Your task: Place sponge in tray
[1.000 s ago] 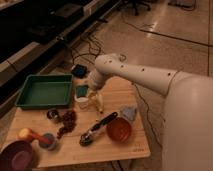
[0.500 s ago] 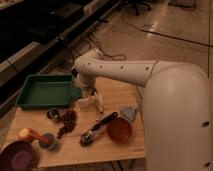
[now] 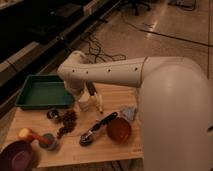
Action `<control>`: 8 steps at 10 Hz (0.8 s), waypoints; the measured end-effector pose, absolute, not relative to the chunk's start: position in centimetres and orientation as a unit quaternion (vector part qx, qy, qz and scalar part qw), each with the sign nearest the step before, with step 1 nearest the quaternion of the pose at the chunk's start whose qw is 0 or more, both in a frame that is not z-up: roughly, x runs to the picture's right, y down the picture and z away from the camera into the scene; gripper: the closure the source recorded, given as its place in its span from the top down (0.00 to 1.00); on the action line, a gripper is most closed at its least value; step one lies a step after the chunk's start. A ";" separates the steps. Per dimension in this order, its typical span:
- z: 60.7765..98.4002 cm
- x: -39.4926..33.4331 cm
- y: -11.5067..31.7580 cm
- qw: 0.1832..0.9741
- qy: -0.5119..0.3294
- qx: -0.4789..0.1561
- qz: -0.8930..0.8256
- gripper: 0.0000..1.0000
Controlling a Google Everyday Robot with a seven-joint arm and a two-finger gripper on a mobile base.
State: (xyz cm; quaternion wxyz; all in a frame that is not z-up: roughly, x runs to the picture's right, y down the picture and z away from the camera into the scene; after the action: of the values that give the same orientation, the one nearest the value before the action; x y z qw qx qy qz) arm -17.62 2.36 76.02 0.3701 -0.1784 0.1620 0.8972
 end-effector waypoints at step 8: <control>76.0 -17.7 2.4 0.371 0.161 -0.179 0.897 0.18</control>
State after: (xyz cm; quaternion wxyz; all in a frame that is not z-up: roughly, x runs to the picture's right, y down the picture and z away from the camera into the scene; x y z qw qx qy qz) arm -17.69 2.36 76.00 0.3707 -0.1790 0.1614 0.8969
